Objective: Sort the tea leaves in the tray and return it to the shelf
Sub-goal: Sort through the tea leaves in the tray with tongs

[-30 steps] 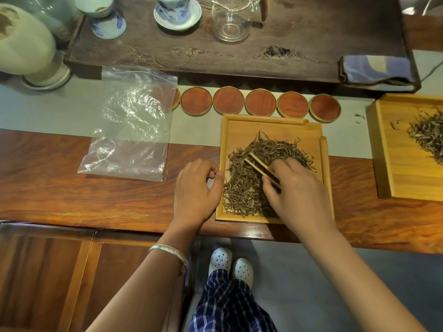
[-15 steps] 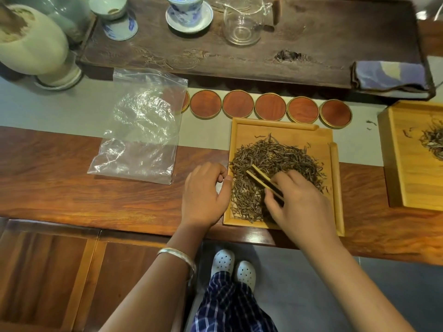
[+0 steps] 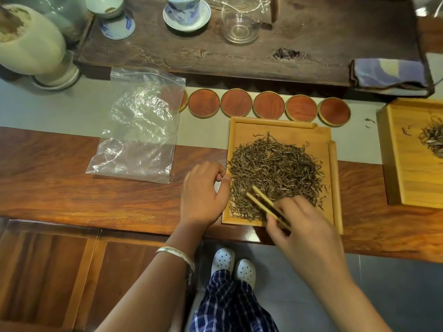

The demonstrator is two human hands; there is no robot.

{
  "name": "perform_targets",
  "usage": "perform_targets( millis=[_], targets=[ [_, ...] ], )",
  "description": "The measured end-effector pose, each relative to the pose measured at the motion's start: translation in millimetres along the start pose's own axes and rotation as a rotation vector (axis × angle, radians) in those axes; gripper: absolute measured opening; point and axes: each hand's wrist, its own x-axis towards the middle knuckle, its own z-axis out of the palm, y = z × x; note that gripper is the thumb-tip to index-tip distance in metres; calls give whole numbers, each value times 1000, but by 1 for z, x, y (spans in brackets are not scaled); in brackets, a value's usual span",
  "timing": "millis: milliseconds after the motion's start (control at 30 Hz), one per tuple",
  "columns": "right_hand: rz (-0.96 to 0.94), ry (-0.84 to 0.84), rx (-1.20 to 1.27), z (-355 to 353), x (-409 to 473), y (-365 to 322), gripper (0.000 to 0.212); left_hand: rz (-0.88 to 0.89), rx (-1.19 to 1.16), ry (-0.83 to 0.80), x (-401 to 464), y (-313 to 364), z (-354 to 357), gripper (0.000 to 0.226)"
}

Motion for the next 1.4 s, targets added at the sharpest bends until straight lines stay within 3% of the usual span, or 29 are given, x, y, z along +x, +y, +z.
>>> perform_targets(
  millis=[167,433,633,767,1400],
  targets=[
    [15,-96,-13,11,-14,-18,10,-5,3,-4,0,1,-1,8],
    [53,77,-5,-8,30,-3,15,-10,8,-3,0,2,-1,8],
    [35,19,-129,5,74,-7,17,-2,16,-10,1,2,-1,7],
    [64,96,-117,4,83,1,17,-2,16,-8,1,2,-2,5],
    [60,45,-138,3,105,6,15,-45,22,-31,2,1,-1,5]
  ],
)
